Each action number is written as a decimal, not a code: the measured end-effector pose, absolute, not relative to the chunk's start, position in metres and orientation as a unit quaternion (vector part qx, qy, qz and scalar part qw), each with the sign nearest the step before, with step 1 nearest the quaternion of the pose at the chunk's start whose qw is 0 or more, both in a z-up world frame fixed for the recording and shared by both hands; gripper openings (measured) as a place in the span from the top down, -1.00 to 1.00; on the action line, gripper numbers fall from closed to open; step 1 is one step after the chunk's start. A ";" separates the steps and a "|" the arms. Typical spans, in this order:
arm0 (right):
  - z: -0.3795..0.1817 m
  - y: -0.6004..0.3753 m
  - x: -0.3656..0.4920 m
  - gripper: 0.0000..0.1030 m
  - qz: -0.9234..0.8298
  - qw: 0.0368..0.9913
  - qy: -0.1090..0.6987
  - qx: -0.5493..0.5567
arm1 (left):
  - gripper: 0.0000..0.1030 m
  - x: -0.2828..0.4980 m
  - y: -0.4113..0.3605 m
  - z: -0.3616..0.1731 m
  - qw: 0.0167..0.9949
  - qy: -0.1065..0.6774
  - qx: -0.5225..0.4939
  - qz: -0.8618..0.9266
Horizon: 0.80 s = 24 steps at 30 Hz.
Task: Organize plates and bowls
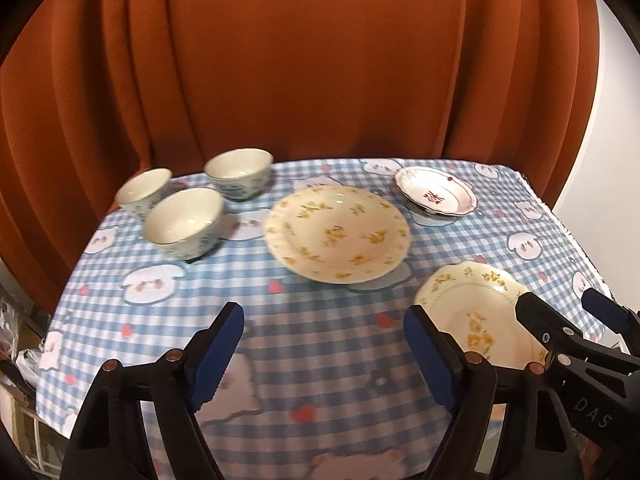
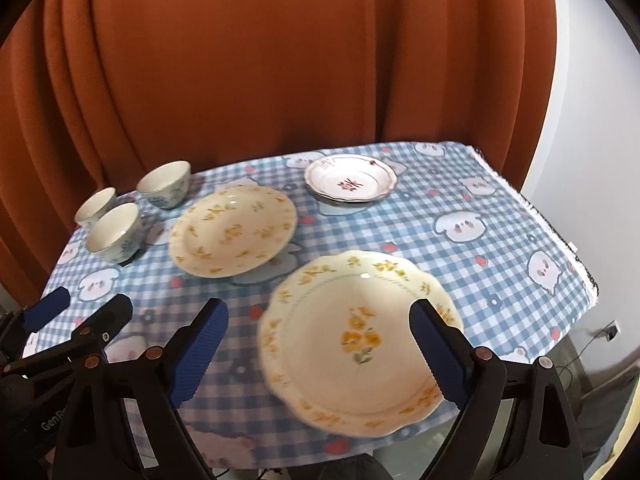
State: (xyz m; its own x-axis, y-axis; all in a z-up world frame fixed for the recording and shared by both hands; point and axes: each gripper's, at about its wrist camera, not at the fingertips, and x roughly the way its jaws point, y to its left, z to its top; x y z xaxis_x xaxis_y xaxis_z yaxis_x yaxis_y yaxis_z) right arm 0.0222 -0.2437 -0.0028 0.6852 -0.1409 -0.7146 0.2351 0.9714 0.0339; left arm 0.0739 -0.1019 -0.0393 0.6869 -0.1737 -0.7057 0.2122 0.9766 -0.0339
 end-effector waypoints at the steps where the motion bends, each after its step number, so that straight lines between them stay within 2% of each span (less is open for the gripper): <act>1: -0.005 -0.253 0.026 -0.81 -0.102 0.915 0.386 0.059 | -0.60 0.078 -0.109 -0.042 0.916 0.387 0.024 -0.104; 16: -0.068 -0.357 0.079 -0.72 -0.063 0.877 0.474 0.049 | -0.43 0.111 -0.204 -0.110 0.870 0.488 -0.010 -0.067; 24: -0.106 -0.380 0.099 -0.58 -0.030 0.852 0.520 0.047 | -0.37 0.116 -0.222 -0.136 0.852 0.521 -0.030 -0.042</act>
State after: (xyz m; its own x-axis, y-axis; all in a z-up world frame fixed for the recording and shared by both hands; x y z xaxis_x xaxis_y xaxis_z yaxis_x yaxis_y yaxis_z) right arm 0.0987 -0.3803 -0.1064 0.4569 -0.0015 -0.8895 0.0993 0.9938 0.0494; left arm 0.1163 -0.2222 -0.1361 0.4531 -0.1025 -0.8855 0.0407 0.9947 -0.0943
